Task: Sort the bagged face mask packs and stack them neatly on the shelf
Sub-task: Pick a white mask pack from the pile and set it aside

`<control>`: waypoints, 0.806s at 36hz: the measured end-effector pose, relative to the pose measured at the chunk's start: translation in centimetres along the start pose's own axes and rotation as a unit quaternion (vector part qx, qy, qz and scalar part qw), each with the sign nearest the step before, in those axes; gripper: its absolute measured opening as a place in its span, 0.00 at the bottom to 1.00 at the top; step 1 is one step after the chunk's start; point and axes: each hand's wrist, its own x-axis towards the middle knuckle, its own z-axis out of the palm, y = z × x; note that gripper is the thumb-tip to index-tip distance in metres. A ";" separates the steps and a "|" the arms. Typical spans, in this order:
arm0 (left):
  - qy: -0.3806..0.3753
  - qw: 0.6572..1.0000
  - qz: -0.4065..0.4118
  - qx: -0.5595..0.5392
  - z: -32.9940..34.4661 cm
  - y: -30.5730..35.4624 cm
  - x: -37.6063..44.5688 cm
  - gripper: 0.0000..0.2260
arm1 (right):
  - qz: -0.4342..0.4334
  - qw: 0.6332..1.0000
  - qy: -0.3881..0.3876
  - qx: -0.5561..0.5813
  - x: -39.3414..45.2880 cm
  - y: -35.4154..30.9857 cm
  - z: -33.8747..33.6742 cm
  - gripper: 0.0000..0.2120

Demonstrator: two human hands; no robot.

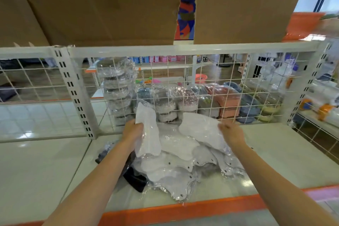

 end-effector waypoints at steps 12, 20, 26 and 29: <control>-0.144 0.989 0.017 0.000 -0.1 1.0 -1.3 0.10 | -0.117 0.924 -0.289 0.221 -1.1 -4.9 -0.5 0.04; -0.283 0.959 -0.010 -0.015 1.5 2.1 -2.5 0.20 | -0.312 0.929 -0.169 -0.103 -2.2 -9.3 1.6 0.13; -0.331 0.940 0.053 0.068 1.6 1.5 -3.1 0.12 | -0.333 0.936 -0.116 0.006 -2.2 -11.0 2.0 0.15; -0.263 0.962 0.069 0.035 1.3 1.1 -2.8 0.14 | -0.283 0.947 -0.097 0.115 -1.9 -10.7 2.2 0.19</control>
